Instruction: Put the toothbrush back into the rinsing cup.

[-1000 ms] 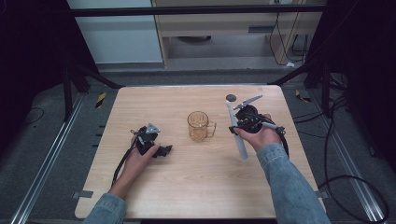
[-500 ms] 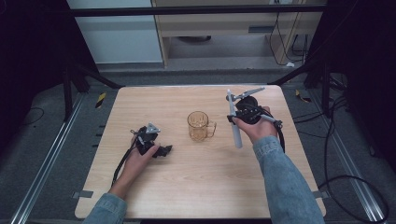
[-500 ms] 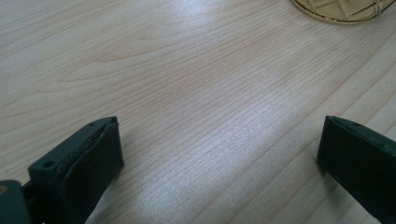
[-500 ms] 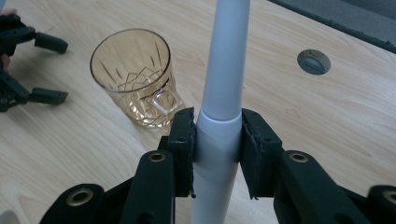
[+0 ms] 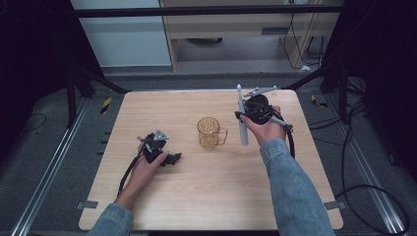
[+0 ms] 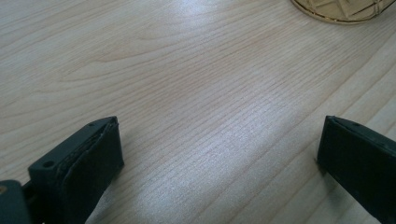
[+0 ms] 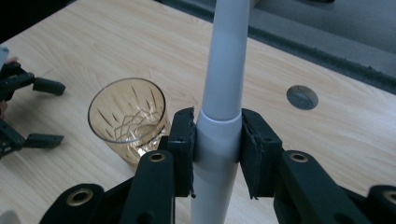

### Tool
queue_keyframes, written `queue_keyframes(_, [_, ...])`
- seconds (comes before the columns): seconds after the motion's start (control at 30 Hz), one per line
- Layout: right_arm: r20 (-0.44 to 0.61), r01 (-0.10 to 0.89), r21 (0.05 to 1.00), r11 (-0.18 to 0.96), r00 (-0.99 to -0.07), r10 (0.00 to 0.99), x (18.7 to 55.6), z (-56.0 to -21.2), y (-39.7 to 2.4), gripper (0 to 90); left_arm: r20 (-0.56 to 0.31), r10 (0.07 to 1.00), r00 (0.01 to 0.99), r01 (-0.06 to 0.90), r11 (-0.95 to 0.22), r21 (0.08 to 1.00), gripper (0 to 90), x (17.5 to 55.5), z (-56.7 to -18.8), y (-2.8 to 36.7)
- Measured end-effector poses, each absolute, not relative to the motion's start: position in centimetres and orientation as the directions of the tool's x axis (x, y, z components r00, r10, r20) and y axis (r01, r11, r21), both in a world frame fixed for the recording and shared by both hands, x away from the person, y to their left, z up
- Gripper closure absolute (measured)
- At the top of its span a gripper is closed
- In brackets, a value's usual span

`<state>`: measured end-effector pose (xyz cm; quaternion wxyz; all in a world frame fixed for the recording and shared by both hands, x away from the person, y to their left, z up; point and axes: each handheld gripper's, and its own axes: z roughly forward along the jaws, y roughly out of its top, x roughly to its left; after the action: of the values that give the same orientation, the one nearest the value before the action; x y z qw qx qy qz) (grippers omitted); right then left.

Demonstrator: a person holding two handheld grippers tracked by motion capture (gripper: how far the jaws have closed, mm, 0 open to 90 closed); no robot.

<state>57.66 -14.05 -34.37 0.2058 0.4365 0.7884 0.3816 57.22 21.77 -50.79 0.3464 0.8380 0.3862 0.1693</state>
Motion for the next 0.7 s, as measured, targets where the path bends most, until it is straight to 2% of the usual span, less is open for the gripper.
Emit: queue_keyframes(0.7, [-0.010, 0.430, 0.864, 0.262, -0.506, 0.862, 58.0, -31.5, -12.4, 67.7, 0.018, 0.763, 0.646, 0.528, -0.464, 0.711, 0.0, 57.2, -50.8, 21.8])
